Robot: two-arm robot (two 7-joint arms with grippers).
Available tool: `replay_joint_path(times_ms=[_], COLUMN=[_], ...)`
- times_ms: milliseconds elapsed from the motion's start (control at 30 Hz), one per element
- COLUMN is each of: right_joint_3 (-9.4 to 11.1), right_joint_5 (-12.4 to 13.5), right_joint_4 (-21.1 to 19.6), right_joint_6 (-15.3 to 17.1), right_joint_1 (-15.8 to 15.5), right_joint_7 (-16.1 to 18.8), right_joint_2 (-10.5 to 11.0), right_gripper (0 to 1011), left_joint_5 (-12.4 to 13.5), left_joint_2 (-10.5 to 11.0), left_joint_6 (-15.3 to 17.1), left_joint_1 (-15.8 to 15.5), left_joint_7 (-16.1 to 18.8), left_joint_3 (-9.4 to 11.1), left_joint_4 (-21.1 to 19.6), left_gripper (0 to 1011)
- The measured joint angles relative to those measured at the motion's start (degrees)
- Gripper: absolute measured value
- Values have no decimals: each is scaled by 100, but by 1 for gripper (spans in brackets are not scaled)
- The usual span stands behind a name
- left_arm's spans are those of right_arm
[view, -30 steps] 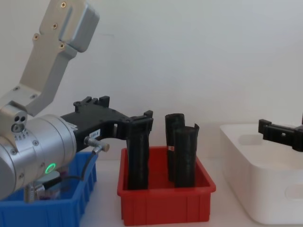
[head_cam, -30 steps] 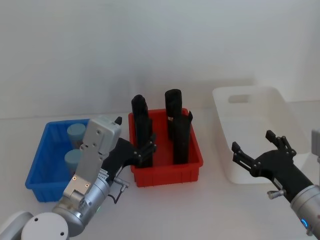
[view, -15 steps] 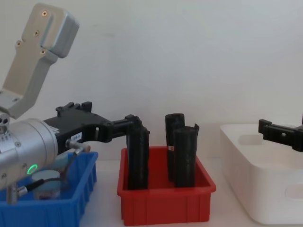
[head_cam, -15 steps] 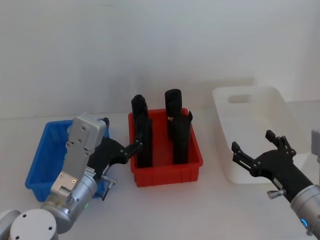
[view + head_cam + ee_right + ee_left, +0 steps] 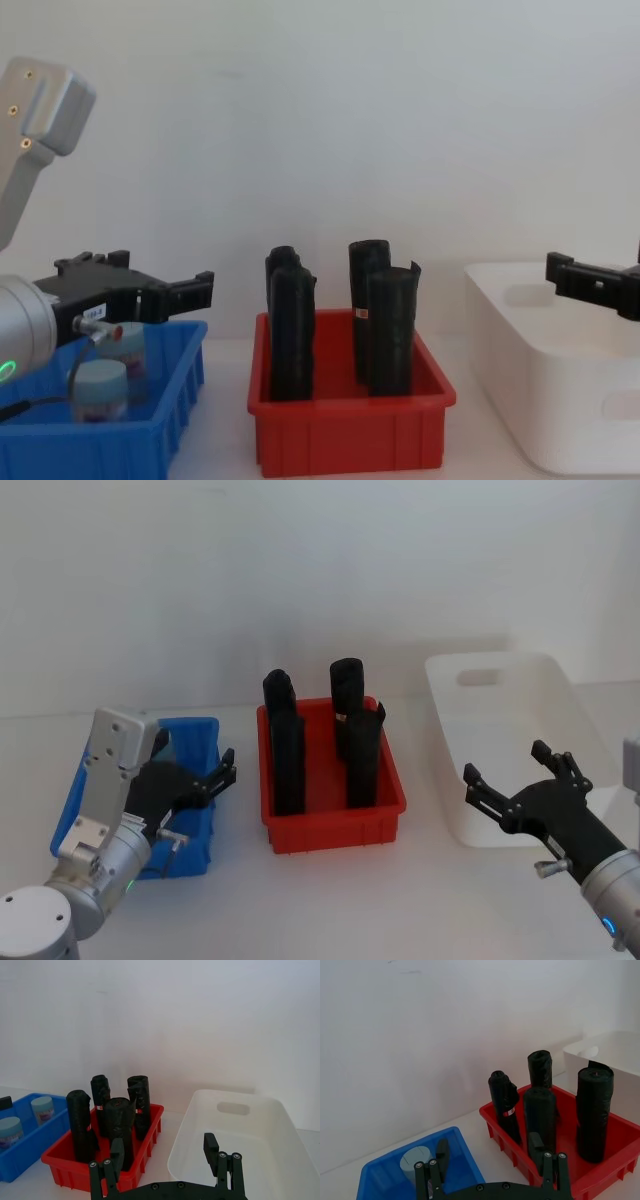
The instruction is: Pick the cotton swabs from the blue box and place them into the white box.
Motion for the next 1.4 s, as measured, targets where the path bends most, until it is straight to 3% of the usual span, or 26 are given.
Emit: replay_joint_path(times_ms=[533, 1400], right_joint_3=[0, 0], right_joint_5=[0, 0], right_joint_4=[0, 0], right_joint_6=[0, 0], right_joint_1=[0, 0], right_joint_7=[0, 0], right_joint_2=[0, 0], right_gripper=[1002, 1002], left_joint_5=[-270, -276], left_joint_2=[32, -66], left_joint_6=[167, 203], left_joint_1=[-184, -497], left_joint_7=[-153, -565], left_joint_3=[-221, -346], left_joint_4=[668, 1580], left_gripper=[1004, 1004])
